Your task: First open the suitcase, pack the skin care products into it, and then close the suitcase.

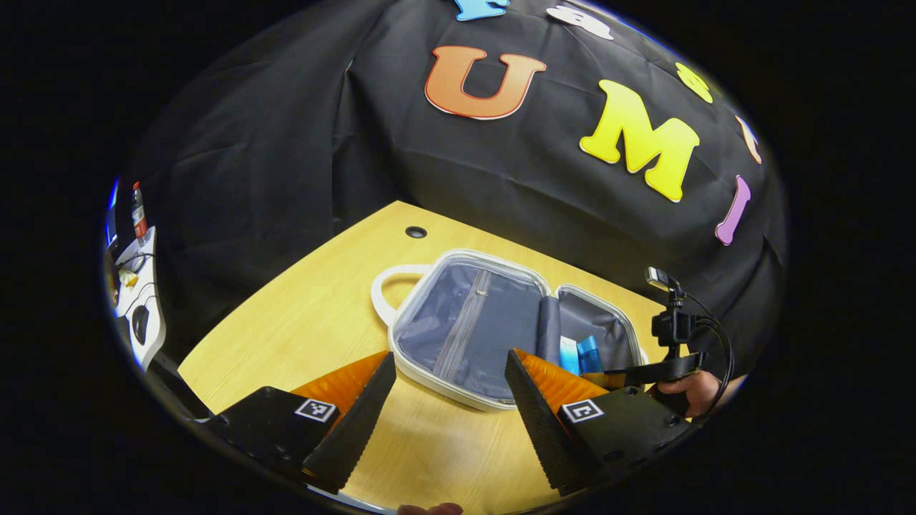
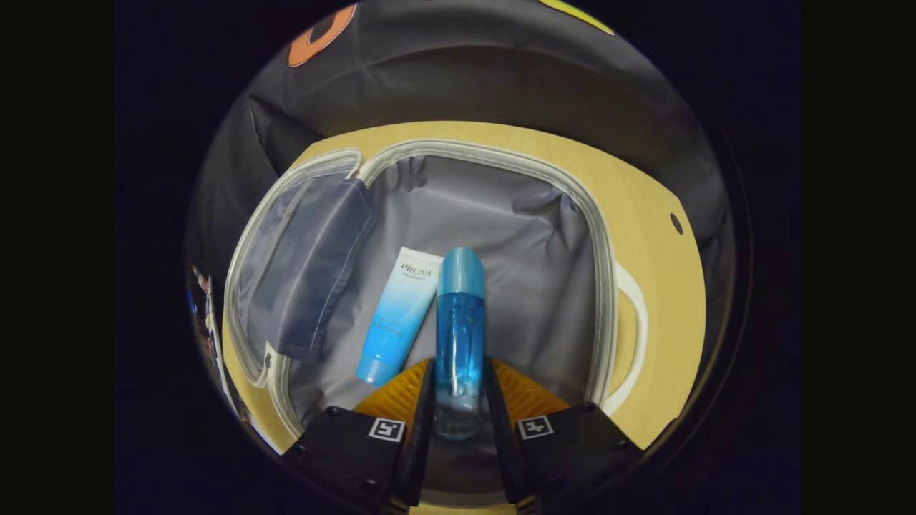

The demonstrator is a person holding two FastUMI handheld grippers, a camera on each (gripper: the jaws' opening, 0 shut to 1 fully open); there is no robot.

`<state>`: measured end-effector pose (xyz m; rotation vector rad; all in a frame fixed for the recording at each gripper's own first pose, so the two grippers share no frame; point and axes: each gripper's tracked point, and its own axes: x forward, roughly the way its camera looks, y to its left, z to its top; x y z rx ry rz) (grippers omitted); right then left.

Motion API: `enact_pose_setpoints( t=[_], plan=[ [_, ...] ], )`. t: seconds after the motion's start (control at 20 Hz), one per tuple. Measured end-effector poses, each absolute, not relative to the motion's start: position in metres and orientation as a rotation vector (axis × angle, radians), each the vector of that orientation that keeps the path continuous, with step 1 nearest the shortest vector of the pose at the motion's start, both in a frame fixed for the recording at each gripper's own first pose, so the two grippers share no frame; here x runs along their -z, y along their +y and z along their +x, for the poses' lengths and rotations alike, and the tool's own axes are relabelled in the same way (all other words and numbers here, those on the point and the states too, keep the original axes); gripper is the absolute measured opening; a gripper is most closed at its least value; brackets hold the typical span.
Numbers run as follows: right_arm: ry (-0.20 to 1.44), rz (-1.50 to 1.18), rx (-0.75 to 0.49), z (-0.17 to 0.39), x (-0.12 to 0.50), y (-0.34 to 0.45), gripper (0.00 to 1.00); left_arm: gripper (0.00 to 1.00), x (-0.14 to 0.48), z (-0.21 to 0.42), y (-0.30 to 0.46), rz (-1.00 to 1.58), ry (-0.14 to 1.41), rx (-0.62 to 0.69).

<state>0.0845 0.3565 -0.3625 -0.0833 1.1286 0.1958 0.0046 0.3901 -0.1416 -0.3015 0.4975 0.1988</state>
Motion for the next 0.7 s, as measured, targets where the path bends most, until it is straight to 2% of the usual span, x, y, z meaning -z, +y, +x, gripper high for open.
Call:
enact_pose_setpoints(
  t=[0.2,0.3,0.4,0.45,0.5,0.6,0.7],
  plan=[
    [1.054,-0.112,-0.256,0.077,0.330,0.353,0.41,0.99,0.126,0.015,0.415,-0.327,0.397,-0.187],
    [0.977,-0.148,-0.327,0.069,0.301,0.354,0.49,0.99,0.127,0.025,0.432,-0.360,0.358,-0.163],
    [0.877,-0.222,-0.419,0.059,0.272,0.352,0.67,0.98,0.125,0.044,0.446,-0.452,0.300,-0.125],
    [0.843,-0.245,-0.448,0.052,0.258,0.349,0.72,0.98,0.128,0.053,0.452,-0.508,0.294,-0.112],
    [0.810,-0.246,-0.470,0.044,0.244,0.349,0.72,0.98,0.134,0.061,0.459,-0.542,0.300,-0.100],
    [0.752,-0.247,-0.480,0.034,0.218,0.339,0.80,0.99,0.163,0.073,0.478,-0.569,0.342,-0.113],
    [0.716,-0.258,-0.466,0.023,0.198,0.320,0.81,0.98,0.189,0.093,0.493,-0.596,0.402,-0.127]
  ],
)
